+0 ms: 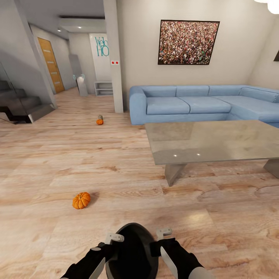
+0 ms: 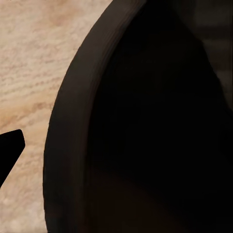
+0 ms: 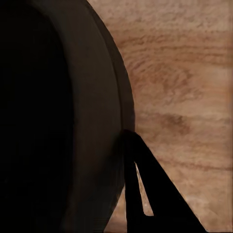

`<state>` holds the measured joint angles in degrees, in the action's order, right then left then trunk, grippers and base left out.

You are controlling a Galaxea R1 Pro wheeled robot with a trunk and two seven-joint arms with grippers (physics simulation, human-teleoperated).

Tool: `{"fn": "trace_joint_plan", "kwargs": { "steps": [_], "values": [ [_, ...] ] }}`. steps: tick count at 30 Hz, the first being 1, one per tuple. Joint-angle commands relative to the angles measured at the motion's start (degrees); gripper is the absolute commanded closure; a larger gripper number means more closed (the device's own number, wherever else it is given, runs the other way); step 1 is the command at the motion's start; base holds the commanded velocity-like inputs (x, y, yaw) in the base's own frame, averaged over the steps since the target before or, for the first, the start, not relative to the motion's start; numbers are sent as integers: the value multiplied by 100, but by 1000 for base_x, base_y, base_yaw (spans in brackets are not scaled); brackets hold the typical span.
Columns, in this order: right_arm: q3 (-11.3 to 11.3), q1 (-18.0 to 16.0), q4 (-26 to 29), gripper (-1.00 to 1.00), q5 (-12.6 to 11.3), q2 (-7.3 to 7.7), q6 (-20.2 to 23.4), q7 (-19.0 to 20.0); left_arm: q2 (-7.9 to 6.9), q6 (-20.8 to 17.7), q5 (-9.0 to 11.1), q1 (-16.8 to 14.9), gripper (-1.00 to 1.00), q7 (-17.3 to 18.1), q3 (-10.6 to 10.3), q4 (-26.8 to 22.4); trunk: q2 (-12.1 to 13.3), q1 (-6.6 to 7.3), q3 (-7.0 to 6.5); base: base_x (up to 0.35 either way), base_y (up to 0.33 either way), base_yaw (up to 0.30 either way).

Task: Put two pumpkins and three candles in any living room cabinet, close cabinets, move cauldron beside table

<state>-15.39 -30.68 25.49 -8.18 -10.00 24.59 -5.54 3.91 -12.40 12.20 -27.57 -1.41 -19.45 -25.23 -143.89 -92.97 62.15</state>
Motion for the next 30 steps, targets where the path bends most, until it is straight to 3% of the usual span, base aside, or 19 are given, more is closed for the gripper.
{"fn": "trace_joint_plan", "kwargs": {
  "steps": [1,17,18,30],
  "values": [
    [-43,0,8,100,-196,0,12,-35,-4,-26,55,-3,-100,-14,-32,-8,-2,1,5,0,0,0],
    [-43,0,8,100,-193,0,11,-35,-4,-26,58,-3,-100,-32,-33,-8,-2,1,5,0,0,0],
    [-43,0,8,100,-198,0,10,-35,1,-26,55,-3,-100,-496,-32,-8,-2,1,5,0,0,0],
    [-43,0,8,100,-196,0,11,-35,-4,-34,63,-11,-100,-599,-32,-4,-2,1,5,0,0,0]
  ]
}}
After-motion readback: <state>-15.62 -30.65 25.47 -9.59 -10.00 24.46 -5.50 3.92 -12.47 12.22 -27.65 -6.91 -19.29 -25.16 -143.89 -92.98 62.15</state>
